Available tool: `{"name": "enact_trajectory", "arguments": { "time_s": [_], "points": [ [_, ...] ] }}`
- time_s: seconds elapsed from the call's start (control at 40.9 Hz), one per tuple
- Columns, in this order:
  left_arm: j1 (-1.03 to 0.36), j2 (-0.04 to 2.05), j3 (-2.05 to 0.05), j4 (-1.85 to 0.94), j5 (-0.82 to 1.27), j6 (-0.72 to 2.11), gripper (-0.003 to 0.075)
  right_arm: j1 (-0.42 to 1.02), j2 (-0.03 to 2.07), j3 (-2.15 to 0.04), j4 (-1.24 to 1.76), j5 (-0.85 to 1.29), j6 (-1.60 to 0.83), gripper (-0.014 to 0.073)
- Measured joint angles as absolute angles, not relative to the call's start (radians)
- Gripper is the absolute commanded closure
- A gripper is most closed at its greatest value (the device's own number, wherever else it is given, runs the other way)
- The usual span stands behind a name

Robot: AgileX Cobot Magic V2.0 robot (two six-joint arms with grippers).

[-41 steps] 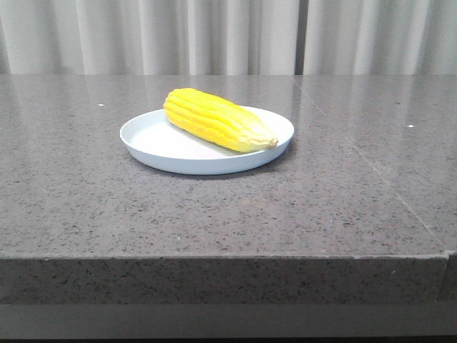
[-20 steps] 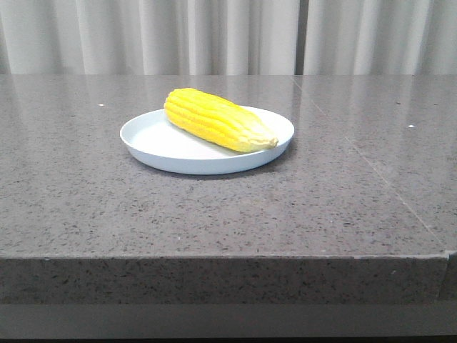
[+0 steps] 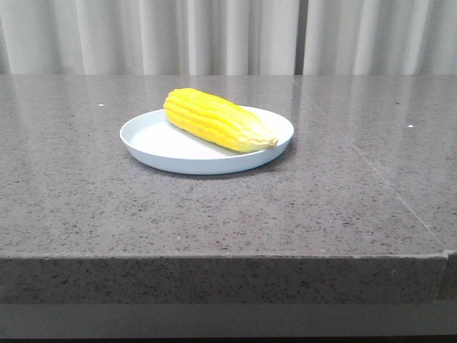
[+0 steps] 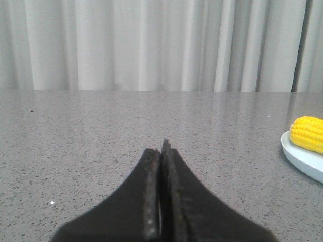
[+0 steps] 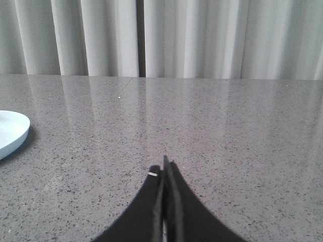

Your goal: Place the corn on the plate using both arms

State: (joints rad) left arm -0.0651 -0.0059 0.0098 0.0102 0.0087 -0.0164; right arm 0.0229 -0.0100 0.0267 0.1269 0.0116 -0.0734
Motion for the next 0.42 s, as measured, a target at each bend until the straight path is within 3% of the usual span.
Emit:
{"name": "enact_trajectory", "arguments": {
  "time_s": [0.416],
  "points": [
    [-0.061, -0.006, 0.010, 0.010, 0.009, -0.016, 0.0741, 0.023, -0.010, 0.027, 0.128, 0.012, -0.073, 0.0680]
  ]
}}
